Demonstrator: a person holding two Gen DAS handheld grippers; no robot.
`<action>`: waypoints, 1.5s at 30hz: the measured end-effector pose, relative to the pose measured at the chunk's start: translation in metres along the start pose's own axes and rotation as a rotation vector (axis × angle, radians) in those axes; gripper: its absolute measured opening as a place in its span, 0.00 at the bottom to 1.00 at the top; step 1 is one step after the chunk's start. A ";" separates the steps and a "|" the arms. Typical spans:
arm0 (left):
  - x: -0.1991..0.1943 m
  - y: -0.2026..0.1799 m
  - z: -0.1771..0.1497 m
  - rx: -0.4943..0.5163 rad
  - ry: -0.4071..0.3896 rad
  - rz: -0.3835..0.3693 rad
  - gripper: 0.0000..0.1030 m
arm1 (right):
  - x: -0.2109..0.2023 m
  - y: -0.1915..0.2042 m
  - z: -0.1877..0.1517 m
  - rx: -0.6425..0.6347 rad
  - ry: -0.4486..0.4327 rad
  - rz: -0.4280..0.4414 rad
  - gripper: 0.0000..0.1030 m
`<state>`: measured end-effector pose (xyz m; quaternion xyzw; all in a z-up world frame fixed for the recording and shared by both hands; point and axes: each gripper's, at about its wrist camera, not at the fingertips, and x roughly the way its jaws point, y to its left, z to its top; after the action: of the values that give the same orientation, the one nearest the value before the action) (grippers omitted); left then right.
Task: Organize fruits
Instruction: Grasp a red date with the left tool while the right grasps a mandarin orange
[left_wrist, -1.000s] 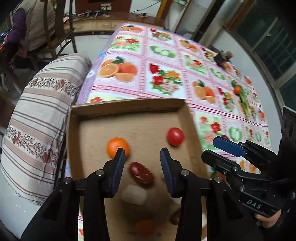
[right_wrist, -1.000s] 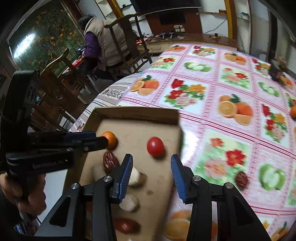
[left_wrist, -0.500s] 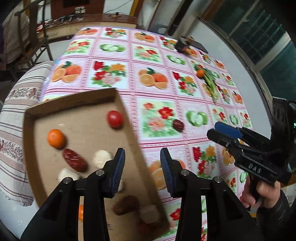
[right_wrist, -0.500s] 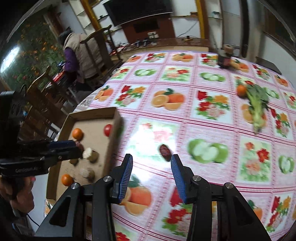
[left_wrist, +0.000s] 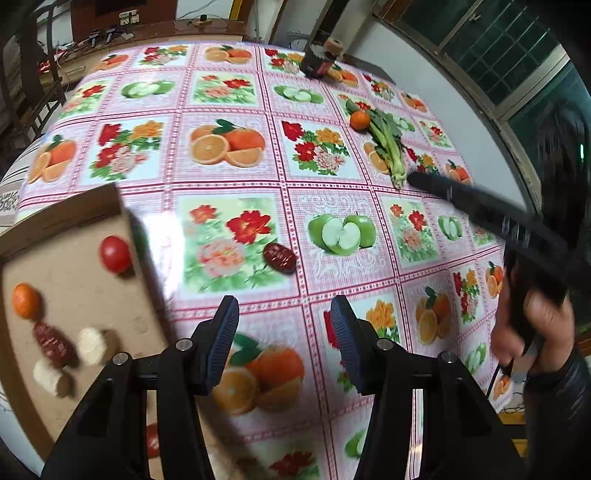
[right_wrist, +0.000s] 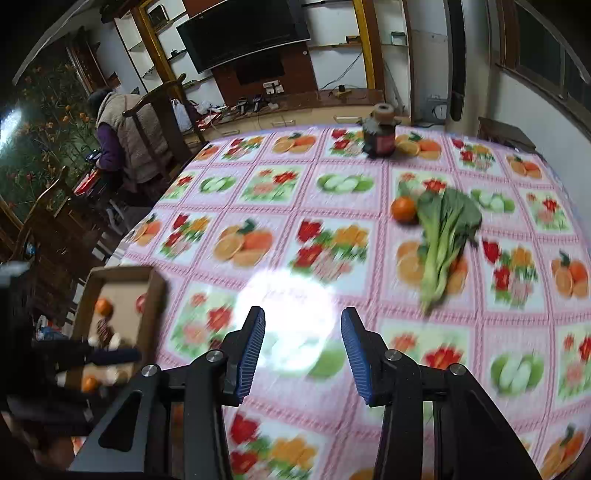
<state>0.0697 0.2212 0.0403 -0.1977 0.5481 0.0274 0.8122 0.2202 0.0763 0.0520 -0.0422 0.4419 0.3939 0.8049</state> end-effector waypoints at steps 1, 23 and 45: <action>0.005 -0.002 0.002 0.002 0.004 0.004 0.49 | 0.006 -0.006 0.007 -0.003 -0.001 -0.006 0.44; 0.076 -0.012 0.015 0.041 0.004 0.127 0.42 | 0.129 -0.080 0.084 -0.033 -0.021 -0.225 0.30; 0.060 -0.006 0.012 0.011 -0.020 0.099 0.27 | 0.131 -0.076 0.074 0.012 0.005 -0.213 0.26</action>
<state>0.1055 0.2098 -0.0078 -0.1655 0.5493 0.0663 0.8164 0.3608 0.1335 -0.0223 -0.0852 0.4392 0.3032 0.8414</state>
